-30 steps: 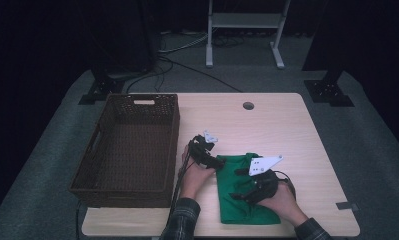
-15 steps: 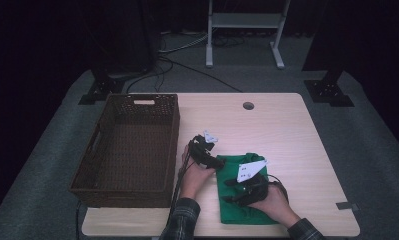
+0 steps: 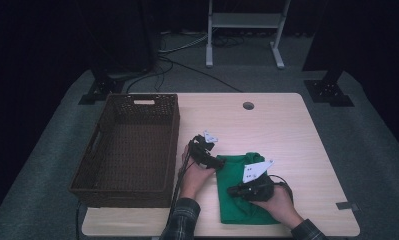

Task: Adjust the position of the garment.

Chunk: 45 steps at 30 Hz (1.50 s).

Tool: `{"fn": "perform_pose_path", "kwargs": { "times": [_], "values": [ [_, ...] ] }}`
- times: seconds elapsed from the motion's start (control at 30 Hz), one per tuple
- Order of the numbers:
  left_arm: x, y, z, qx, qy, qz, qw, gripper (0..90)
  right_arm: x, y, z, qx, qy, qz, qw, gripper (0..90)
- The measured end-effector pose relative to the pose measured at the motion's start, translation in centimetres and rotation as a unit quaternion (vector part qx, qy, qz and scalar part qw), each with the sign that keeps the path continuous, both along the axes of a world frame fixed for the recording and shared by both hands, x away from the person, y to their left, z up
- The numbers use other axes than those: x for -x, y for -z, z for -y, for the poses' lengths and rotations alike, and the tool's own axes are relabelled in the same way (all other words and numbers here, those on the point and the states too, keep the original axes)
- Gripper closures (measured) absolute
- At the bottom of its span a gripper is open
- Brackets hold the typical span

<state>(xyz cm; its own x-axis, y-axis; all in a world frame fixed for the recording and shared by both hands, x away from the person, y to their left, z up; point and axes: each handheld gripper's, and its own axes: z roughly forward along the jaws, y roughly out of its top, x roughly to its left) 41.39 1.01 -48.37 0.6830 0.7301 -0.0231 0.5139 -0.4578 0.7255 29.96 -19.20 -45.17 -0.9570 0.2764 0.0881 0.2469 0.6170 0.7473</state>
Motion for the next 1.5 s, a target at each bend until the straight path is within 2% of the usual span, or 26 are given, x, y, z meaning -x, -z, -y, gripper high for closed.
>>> {"fn": "perform_pose_path", "kwargs": {
  "times": [0.63, 1.0, 1.5],
  "values": [
    [0.0, 0.0, 0.0, -0.001, 0.000, 0.000, 1.0000, 0.0, 2.0, -1.3, 5.3, -0.011, 0.035, 0.015, 0.9992, 86.3],
    [0.0, 0.0, 0.0, -0.001, 0.000, 0.000, 1.0000, 0.0, 2.9, -0.2, 8.2, 0.007, 0.055, 0.005, 0.9984, 86.1],
    [0.0, 0.0, 0.0, -0.001, 0.000, 0.000, 1.0000, 0.0, 4.3, 1.5, 9.0, 0.046, 0.061, -0.008, 0.9970, 82.4]
  ]
}}
